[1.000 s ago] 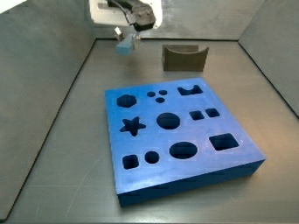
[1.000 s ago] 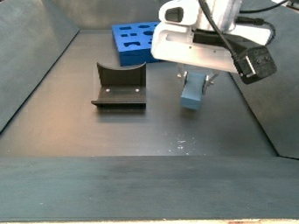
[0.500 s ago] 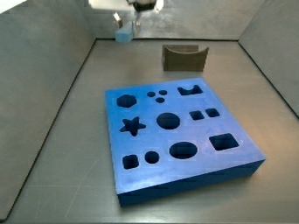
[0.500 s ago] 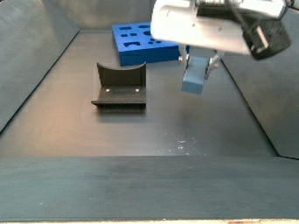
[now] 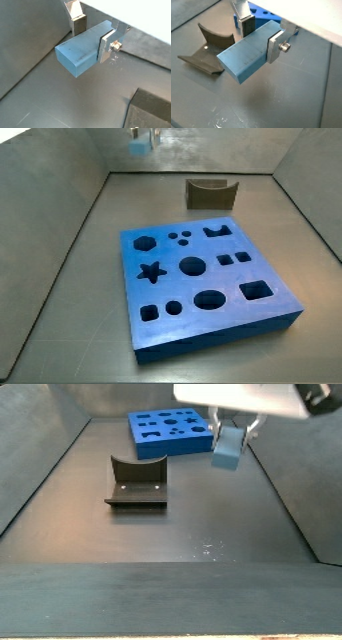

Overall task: Pick up the rectangle object. Move up. Place the rectangle object on the fixture. Regrasp the rectangle object. Move to above the board. Insert the rectangle object.
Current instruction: Place the rectangle object on the fixture.

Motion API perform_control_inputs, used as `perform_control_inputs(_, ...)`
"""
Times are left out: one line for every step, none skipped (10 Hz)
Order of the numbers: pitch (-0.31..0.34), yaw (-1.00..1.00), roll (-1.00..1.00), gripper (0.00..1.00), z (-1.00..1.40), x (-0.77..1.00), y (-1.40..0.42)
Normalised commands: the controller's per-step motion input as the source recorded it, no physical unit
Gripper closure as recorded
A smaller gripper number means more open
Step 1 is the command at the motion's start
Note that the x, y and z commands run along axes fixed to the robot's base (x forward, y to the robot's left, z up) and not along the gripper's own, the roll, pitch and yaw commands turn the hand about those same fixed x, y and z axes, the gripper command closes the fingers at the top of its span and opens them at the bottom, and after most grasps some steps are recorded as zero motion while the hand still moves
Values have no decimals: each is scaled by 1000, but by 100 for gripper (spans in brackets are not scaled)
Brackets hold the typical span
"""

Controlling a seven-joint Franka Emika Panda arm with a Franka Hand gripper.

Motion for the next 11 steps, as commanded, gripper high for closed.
perform_control_inputs(98,2,157,100,640,-28,12)
perform_control_inputs(112,10,155,100,496,-21,10)
perform_control_inputs(130,21,142,100,305,-7,9)
perform_control_inputs(81,1000,61,100,312,1000,-214)
perform_control_inputs(115,1000,61,100,251,1000,-214)
perform_control_inputs(143,1000,65,100,240,1000,-203)
perform_control_inputs(231,1000,74,100,224,1000,-175)
perform_control_inputs(302,699,86,100,201,1000,-161)
perform_control_inputs(276,380,77,100,175,1000,-141)
perform_control_inputs(253,241,69,100,162,1000,-129)
perform_control_inputs(235,140,57,100,142,1000,-117)
